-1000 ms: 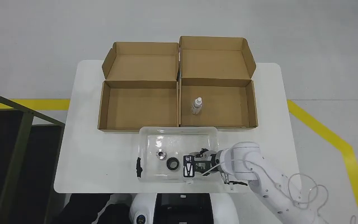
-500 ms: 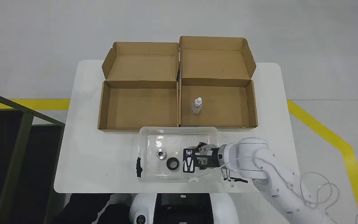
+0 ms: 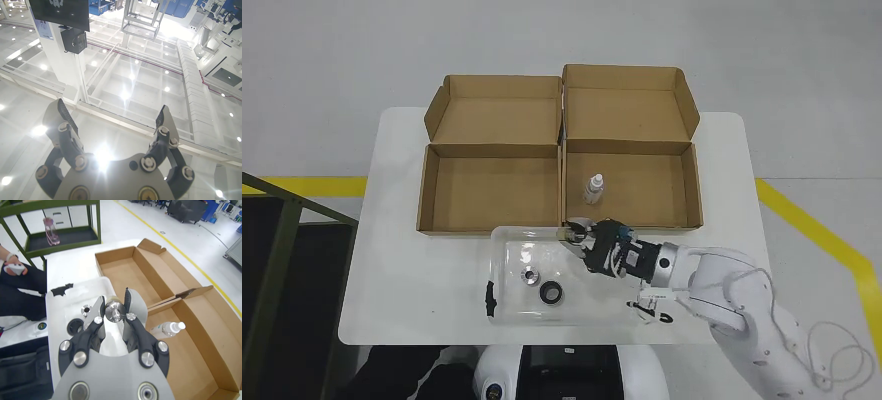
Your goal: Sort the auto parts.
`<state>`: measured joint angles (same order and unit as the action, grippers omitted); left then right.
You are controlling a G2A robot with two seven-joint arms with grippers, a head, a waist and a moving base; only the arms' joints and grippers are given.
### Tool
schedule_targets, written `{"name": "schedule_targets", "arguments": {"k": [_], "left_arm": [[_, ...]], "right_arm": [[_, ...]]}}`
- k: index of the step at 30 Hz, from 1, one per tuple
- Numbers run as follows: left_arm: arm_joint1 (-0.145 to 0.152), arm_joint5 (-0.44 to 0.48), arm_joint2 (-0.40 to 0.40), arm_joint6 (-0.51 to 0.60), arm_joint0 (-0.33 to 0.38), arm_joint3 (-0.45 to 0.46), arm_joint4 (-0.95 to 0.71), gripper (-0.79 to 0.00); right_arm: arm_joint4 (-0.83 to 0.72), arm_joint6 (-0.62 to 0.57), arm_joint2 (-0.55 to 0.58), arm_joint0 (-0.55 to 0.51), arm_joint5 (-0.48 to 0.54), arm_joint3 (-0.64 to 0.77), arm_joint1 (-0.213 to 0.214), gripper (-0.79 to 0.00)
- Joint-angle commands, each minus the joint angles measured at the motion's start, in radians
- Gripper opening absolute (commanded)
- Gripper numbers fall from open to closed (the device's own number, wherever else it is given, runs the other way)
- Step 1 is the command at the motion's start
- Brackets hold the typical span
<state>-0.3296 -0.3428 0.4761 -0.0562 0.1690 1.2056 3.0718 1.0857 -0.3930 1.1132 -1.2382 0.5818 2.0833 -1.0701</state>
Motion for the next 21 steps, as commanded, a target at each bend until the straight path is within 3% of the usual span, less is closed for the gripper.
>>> {"name": "schedule_targets", "arguments": {"k": [1, 13, 21], "left_arm": [[0.0, 0.0, 0.0, 0.0, 0.0, 0.0, 0.0, 0.0], [0.0, 0.0, 0.0, 0.0, 0.0, 0.0, 0.0, 0.0], [0.0, 0.0, 0.0, 0.0, 0.0, 0.0, 0.0, 0.0]], "right_arm": [[-0.026, 0.051, 0.003, -0.001, -0.002, 0.009, -0.002, -0.785], [-0.078, 0.23, 0.021, -0.006, -0.083, 0.06, -0.016, -0.785], [-0.063, 0.324, 0.028, -0.013, -0.069, 0.084, -0.021, -0.785]]}}
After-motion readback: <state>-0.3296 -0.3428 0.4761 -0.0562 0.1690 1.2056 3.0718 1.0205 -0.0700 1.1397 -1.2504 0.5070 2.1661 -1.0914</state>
